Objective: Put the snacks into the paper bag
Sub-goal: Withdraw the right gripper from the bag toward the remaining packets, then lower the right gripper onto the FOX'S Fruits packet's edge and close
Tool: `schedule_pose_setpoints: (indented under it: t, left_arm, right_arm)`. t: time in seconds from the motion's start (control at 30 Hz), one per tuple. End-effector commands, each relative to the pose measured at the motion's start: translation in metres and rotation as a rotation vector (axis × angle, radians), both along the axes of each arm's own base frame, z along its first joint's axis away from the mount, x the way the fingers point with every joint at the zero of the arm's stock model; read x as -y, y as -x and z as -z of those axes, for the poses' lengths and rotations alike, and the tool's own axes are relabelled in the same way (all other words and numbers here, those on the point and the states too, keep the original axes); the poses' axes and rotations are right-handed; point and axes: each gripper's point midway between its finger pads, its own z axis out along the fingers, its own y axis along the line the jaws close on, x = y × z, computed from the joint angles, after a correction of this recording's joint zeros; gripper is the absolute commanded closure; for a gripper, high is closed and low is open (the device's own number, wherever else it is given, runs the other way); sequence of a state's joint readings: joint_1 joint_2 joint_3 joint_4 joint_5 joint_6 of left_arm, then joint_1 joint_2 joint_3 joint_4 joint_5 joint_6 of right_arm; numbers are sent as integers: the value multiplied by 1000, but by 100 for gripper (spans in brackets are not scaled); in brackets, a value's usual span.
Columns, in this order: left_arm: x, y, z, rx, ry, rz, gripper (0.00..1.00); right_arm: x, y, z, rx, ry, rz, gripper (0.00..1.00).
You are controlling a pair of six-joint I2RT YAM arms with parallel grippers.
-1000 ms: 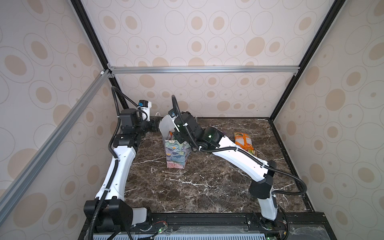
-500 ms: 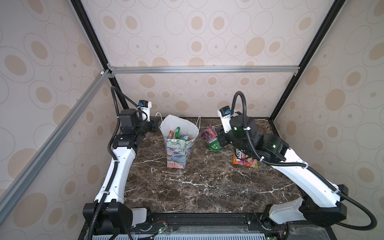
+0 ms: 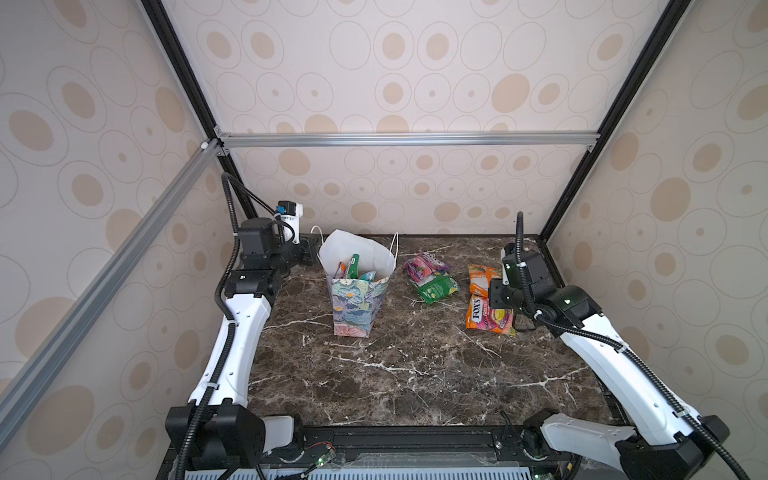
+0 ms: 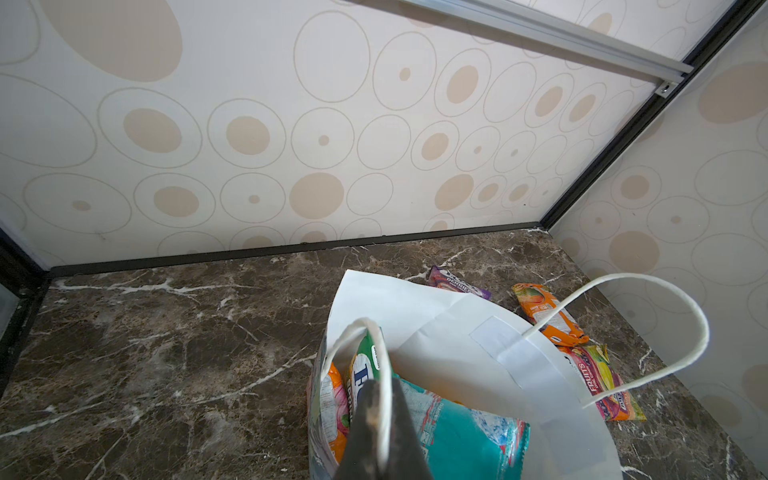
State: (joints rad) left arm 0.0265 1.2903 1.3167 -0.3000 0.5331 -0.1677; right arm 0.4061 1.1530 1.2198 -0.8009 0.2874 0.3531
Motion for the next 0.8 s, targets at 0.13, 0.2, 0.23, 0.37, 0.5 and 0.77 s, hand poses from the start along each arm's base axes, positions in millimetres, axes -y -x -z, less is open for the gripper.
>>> schedule_pose_setpoints:
  t: [0.13,0.2,0.23,0.37,0.5,0.77]
  left_arm:
    - [1,4,-33,106,-22,6,97]
    - [2,4,-33,104,-16,16,97]
    - [3,4,-34,108,-13,20,97]
    - [3,4,-33,105,-15,20,96]
    - [4,5,-34,107,-15,24,96]
    - [5,5,-35,99,-9,35,98]
  right_arm:
    - [30,-6,30,19,-227,152,62]
    - [38,-10,39,21,-233,186,61]
    - [41,-11,45,15,-234,197,61]
    - [48,-18,69,-31,-225,230,61]
    - [53,-20,77,-52,-204,244,61]
    - [69,-17,92,-75,-169,299,58]
